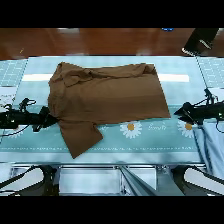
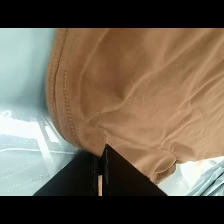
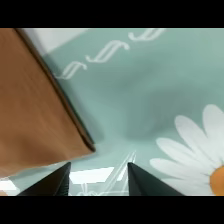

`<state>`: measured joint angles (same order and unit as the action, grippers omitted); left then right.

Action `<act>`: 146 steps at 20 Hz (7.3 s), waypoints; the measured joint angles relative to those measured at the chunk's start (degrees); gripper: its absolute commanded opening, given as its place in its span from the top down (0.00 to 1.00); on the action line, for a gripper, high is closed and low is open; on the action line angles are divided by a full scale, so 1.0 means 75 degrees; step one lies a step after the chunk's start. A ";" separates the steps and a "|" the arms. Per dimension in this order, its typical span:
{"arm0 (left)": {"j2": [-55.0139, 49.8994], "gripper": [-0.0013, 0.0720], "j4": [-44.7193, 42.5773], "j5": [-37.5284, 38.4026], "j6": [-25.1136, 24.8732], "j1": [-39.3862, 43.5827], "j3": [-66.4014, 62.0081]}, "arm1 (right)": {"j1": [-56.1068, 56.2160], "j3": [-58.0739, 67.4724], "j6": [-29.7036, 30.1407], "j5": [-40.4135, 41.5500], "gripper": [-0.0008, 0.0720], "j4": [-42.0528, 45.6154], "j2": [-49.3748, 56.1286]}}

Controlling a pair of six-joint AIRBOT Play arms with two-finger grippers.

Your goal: Fold the shirts.

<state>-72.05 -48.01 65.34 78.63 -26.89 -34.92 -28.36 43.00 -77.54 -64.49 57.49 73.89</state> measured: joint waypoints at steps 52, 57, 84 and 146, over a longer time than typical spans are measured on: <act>0.5359 0.96 -0.3258 0.0160 0.1891 0.1772 -0.5496 | 0.1999 0.5616 -0.0641 -0.1769 0.96 0.1349 -0.3789; 0.3179 0.96 -0.2413 -0.1912 0.1853 0.1915 -0.3876 | 0.1999 0.4908 0.0029 -0.0478 0.96 0.0309 -0.1367; -0.2906 0.96 -0.1542 0.0694 0.0242 0.1839 -0.5732 | 0.2221 0.6717 -0.0102 -0.2075 0.93 0.0437 0.4488; 0.1244 0.96 -0.0017 0.0143 -0.0740 0.0239 0.1192 | 0.0924 -0.0580 0.0533 -0.0143 0.96 -0.1198 0.0015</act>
<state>-62.72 -48.14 66.41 73.08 -25.10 -25.98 -21.43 38.65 -73.54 -65.56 48.51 74.00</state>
